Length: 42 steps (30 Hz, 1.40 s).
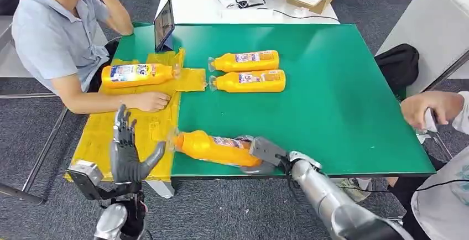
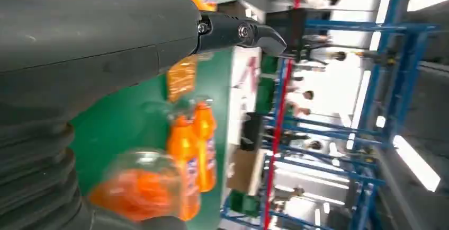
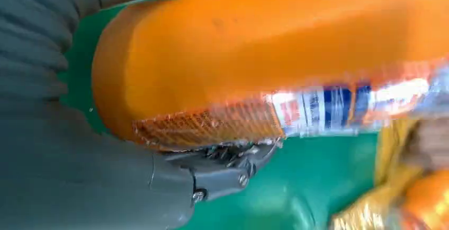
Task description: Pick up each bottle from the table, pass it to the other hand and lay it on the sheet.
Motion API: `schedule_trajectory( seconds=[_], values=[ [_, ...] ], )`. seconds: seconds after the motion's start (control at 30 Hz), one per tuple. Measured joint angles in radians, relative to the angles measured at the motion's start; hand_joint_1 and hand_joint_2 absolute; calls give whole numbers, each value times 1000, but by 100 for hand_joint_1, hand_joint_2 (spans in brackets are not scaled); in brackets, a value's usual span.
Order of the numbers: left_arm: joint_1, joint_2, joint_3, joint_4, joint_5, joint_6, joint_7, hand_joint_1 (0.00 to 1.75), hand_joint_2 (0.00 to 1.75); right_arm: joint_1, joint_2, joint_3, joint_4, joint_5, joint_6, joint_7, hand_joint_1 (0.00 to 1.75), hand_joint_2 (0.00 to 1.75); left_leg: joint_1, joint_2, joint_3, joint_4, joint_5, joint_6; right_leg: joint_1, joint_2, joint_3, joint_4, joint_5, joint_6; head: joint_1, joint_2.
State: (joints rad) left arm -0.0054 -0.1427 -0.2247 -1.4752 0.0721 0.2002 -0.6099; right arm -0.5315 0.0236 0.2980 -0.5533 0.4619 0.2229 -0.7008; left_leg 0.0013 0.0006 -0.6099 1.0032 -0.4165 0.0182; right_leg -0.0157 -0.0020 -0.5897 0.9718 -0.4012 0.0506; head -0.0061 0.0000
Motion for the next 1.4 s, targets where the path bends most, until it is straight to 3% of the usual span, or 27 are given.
schedule_trajectory(
  seconds=[0.1,0.3,0.57,0.83,1.07,1.4],
  values=[
    [28,-10,20,5,29,-56,42,0,175,83,1,53,-111,34,-214,1,175,175,0,0,-3,0,0,0,0,0,-3,0,0,0,0,0],
    [54,-23,42,7,36,-75,54,0,175,167,3,101,-228,40,-257,7,175,175,0,-1,-6,0,0,0,0,-1,-5,0,0,0,0,0],
    [65,-35,49,7,16,-137,55,0,175,295,28,103,-435,-98,-405,10,175,175,0,-3,-8,0,0,0,0,-1,-6,0,0,0,0,0],
    [61,-33,24,27,-36,-158,75,0,175,277,32,177,-563,-216,-456,3,175,175,0,-2,-8,0,0,0,0,0,-7,0,0,0,0,0],
    [49,-42,15,33,-32,-154,61,0,175,268,37,210,-608,-230,-455,2,175,175,0,-3,-8,0,1,0,0,-1,-7,0,0,0,0,0],
    [53,-31,-63,-1,-102,-204,9,0,175,140,88,211,-424,-78,-390,2,175,175,0,-3,-8,0,1,0,0,-1,-7,0,0,0,0,0]
  ],
)
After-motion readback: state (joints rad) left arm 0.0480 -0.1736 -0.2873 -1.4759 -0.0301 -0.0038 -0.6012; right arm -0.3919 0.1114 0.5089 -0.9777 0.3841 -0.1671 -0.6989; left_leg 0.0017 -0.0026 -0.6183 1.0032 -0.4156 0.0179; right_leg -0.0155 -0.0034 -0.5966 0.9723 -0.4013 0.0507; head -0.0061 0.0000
